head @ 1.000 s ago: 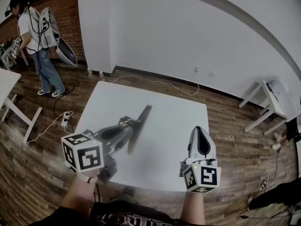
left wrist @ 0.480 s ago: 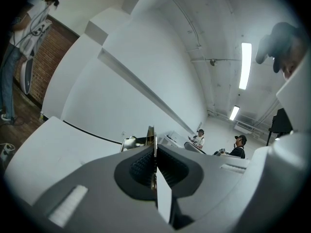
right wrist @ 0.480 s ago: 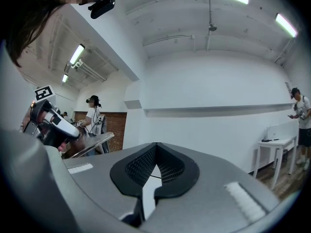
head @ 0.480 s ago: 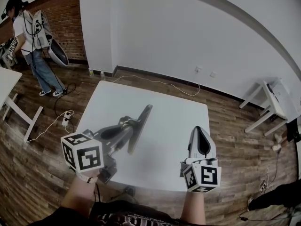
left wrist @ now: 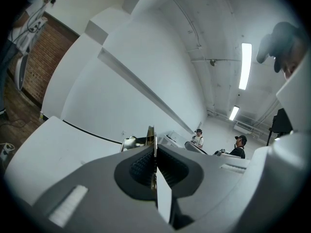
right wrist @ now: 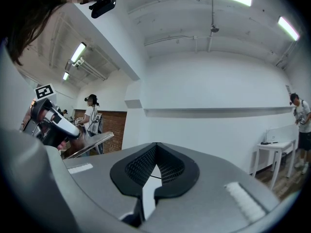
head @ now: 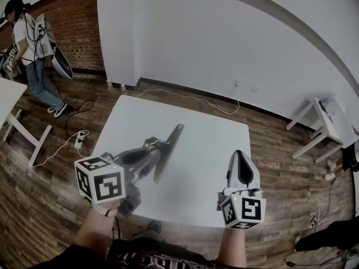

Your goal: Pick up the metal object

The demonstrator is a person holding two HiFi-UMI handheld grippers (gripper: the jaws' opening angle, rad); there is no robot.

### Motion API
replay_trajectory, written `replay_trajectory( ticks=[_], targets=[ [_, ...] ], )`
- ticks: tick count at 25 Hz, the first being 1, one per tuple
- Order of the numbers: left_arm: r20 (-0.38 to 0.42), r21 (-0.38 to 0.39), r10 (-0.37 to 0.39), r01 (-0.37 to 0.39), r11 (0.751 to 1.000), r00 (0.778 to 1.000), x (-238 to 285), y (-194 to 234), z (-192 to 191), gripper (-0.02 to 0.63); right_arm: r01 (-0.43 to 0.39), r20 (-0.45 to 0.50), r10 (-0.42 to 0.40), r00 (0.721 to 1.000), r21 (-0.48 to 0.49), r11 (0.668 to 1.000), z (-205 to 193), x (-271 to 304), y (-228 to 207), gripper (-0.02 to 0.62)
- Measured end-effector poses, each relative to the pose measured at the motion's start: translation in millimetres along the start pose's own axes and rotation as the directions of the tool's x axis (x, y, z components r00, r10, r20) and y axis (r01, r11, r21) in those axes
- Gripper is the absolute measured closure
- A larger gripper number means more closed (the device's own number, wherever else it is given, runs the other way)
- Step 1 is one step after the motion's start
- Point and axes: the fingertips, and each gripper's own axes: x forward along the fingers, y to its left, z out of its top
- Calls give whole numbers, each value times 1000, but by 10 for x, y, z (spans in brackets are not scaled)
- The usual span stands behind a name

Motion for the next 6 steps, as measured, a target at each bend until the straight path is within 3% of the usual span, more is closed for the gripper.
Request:
replay_trajectory(
  ticks=[6],
  targets=[
    [3,-10,-6,6,1000,1000,-7,-21,-3,604,-3,6,3,1000,-2,1000,43,-20,9,586]
  ],
)
